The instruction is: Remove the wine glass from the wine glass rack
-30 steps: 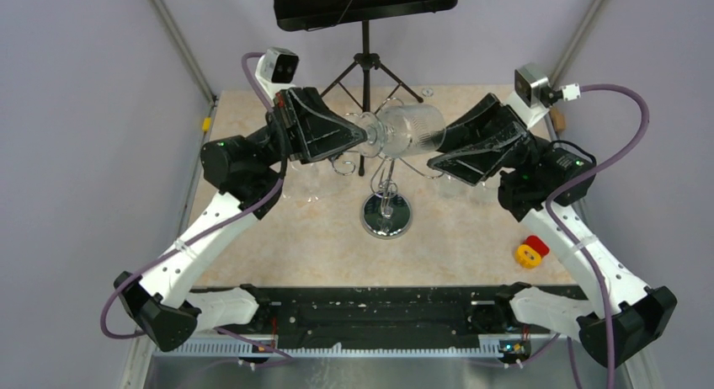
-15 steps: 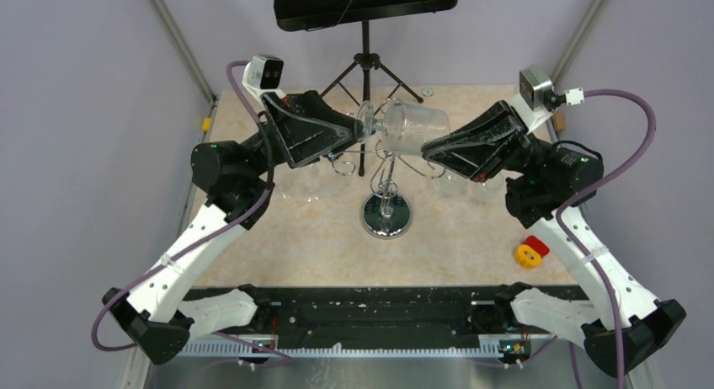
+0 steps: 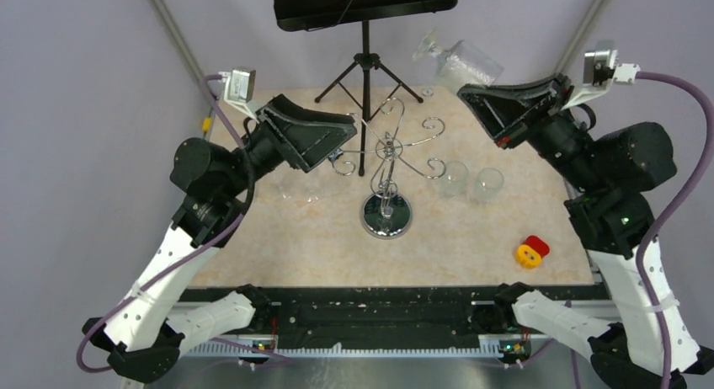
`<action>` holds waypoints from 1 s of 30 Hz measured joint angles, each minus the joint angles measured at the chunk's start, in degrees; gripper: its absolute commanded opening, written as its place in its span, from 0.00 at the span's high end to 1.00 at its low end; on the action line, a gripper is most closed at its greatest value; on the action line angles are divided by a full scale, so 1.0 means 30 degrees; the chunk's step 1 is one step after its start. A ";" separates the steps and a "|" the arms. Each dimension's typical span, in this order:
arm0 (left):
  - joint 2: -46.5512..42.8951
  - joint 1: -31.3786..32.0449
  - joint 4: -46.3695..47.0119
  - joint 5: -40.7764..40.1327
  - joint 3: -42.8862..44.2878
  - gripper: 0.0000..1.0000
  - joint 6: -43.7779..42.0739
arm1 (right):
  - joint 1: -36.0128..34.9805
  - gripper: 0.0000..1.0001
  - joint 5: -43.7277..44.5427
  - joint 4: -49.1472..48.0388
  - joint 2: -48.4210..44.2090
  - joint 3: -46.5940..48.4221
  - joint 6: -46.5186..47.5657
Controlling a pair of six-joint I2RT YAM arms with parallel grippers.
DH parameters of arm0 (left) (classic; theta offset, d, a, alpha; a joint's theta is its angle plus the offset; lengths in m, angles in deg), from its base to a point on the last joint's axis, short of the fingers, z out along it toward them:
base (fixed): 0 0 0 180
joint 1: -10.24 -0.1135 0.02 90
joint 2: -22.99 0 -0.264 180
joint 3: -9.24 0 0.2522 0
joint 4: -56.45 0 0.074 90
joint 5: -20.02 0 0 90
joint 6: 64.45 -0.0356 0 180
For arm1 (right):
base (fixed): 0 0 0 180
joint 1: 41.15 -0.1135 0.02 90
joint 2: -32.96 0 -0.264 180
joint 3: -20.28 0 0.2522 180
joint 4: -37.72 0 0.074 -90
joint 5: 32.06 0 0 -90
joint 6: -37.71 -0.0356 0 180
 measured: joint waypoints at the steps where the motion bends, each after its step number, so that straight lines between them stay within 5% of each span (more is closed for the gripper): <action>1: 0.0066 0.0000 -0.1035 -0.0510 0.0270 0.15 -0.0954 | -0.0007 1.00 0.1071 0.1355 0.0153 0.0692 0.0750; 12: 0.0670 0.0000 -0.9347 -0.7206 0.1617 0.15 -0.7672 | 0.1064 1.00 1.7354 1.4025 0.4605 0.5428 0.5676; 21: -0.0583 -0.0007 -1.1329 -1.1191 0.1333 0.15 -0.9435 | 0.7788 1.00 1.7843 1.5154 0.9092 -0.1202 0.5319; 30: -0.1188 -0.0007 -1.1402 -1.1715 0.1115 0.15 -1.0389 | 0.9347 1.00 1.5234 1.4753 0.9530 -0.2266 0.4473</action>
